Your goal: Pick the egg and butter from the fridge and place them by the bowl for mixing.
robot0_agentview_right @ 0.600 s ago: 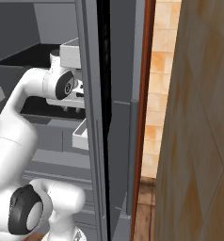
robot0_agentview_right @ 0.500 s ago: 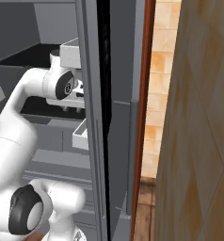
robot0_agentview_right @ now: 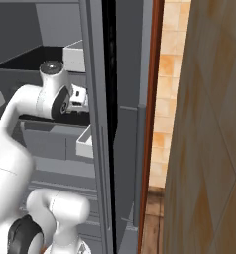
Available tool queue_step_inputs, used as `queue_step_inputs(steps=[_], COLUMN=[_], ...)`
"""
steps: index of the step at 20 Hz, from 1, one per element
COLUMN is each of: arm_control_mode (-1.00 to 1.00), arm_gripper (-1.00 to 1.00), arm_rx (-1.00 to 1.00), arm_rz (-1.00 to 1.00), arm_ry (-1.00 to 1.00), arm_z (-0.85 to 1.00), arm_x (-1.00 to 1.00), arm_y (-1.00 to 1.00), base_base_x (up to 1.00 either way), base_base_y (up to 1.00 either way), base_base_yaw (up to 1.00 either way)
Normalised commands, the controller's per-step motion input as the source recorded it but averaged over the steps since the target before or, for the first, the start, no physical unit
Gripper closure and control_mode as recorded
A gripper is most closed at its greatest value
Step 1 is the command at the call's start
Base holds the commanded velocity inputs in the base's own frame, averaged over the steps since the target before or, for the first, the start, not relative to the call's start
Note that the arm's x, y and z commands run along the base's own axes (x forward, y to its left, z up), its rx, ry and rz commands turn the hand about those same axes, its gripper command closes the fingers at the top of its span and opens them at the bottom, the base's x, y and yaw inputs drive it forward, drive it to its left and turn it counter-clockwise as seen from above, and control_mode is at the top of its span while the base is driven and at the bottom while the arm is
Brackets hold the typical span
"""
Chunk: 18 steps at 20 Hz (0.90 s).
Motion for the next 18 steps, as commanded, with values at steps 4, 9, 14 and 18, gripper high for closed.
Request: queue_step_inputs(steps=[4,9,14,18], arm_control_mode=[-1.0,-1.0,-1.0,-1.0], arm_gripper=[-1.0,-1.0,-1.0,-1.0], arm_rx=[0.02,0.0,0.0,0.0], arm_rz=[-0.02,-0.01,-0.01,-0.03], arm_ry=[-0.01,0.0,0.02,0.06], arm_z=[0.0,-0.01,-0.07,-0.22], arm_x=[0.27,0.48,0.51,0.37], arm_y=[0.3,0.16,0.01,0.0], base_base_x=[0.0,0.0,0.0,0.0], base_base_y=[0.0,0.0,0.0,0.0], base_base_yaw=[0.0,0.0,0.0,0.0])
